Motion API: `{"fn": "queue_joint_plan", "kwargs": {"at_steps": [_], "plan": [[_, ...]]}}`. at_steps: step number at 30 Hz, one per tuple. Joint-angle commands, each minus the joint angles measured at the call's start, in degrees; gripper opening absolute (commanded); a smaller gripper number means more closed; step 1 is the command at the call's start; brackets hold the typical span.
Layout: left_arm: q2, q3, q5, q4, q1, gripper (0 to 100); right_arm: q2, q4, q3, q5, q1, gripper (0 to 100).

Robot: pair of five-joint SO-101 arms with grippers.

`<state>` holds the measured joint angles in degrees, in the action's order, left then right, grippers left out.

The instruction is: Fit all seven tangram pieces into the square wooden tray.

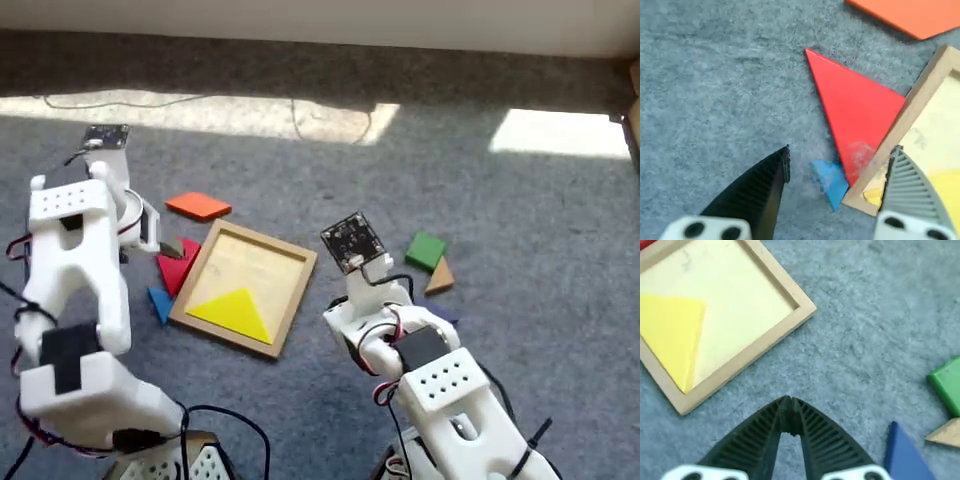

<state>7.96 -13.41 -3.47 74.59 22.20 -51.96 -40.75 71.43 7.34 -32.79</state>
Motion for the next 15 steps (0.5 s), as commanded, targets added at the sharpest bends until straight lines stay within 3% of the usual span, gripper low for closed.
{"fn": "queue_joint_plan", "kwargs": {"at_steps": [1, 6, 10, 15], "plan": [[10.15, 11.74, 8.09, 3.16, -3.3, 31, -1.36, 4.44, 1.45, -0.97, 1.19, 0.4], [19.65, 20.53, 13.36, 4.75, -4.88, 31, -1.71, 5.58, 3.03, -0.88, 1.19, 0.4], [26.42, 25.8, 13.89, 4.84, -5.76, 31, -1.71, 5.58, 3.21, -0.88, 1.1, 0.4], [31.25, 33.36, 13.98, 10.46, -6.02, 31, -1.71, 5.58, 3.21, -0.88, 1.1, 0.4]]}}
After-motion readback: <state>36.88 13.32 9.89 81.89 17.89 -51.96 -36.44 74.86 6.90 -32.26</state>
